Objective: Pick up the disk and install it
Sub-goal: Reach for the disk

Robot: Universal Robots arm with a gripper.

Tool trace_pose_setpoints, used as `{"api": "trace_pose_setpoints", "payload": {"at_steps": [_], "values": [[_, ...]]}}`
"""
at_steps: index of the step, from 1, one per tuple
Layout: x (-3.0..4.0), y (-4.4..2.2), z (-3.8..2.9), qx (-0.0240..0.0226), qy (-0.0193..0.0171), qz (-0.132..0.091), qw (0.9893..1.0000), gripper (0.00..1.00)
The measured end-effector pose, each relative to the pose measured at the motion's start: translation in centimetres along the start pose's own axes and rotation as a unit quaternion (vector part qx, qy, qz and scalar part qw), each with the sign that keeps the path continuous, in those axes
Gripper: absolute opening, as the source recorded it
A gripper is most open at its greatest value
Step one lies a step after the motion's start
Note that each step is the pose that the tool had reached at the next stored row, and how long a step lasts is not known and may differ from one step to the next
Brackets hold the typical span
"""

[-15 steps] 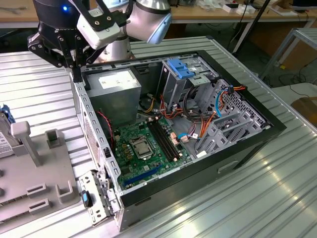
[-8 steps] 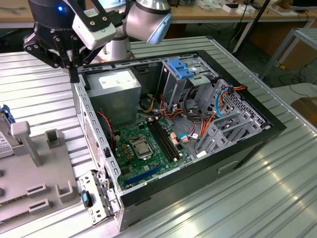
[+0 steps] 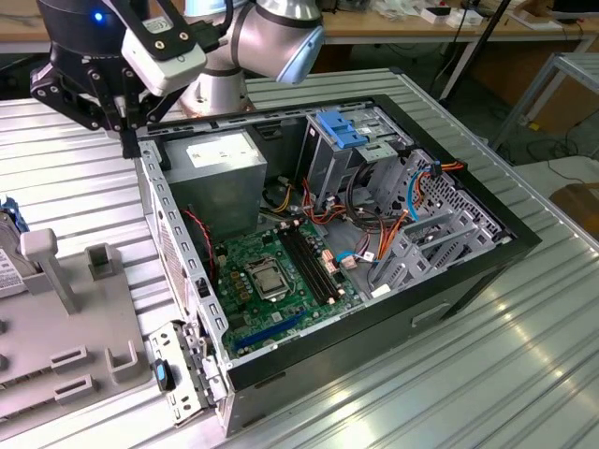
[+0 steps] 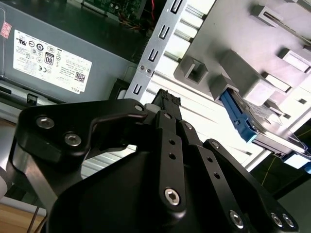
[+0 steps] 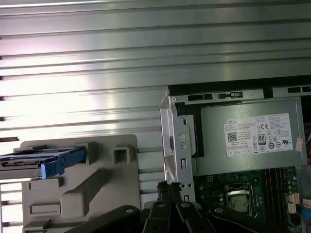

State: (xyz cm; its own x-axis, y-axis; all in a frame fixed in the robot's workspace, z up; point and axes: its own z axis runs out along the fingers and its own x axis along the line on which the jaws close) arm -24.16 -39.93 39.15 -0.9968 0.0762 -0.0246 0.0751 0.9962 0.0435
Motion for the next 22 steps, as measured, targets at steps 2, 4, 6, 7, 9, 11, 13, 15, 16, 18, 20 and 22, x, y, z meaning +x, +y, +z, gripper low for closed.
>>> {"api": "trace_pose_setpoints", "payload": {"at_steps": [2,4,6,7,9,11,13,15,16,18,20,22], "values": [[0.27,-0.02,0.0,0.0,0.0,0.0,1.0,0.11],[0.46,-0.04,0.0,0.0,0.0,0.0,1.0,0.11],[0.65,-0.06,0.0,0.0,0.0,0.0,1.0,0.11],[0.75,-0.07,0.0,0.0,0.0,0.0,1.0,0.11],[1.01,-0.09,0.0,0.0,0.0,0.0,1.0,0.11],[1.38,-0.12,0.0,0.0,0.0,0.0,1.0,0.11],[1.58,-0.14,0.0,0.0,0.0,0.0,1.0,0.11],[1.8,-0.16,0.0,0.0,0.0,0.0,1.0,0.11],[1.9,-0.17,0.0,0.0,0.0,0.0,1.0,0.11],[2.15,-0.19,0.0,0.0,0.0,0.0,1.0,0.11],[2.33,-0.2,0.0,0.0,0.0,0.0,1.0,0.11],[2.6,-0.23,-0.01,0.0,0.0,0.0,1.0,0.11]]}}
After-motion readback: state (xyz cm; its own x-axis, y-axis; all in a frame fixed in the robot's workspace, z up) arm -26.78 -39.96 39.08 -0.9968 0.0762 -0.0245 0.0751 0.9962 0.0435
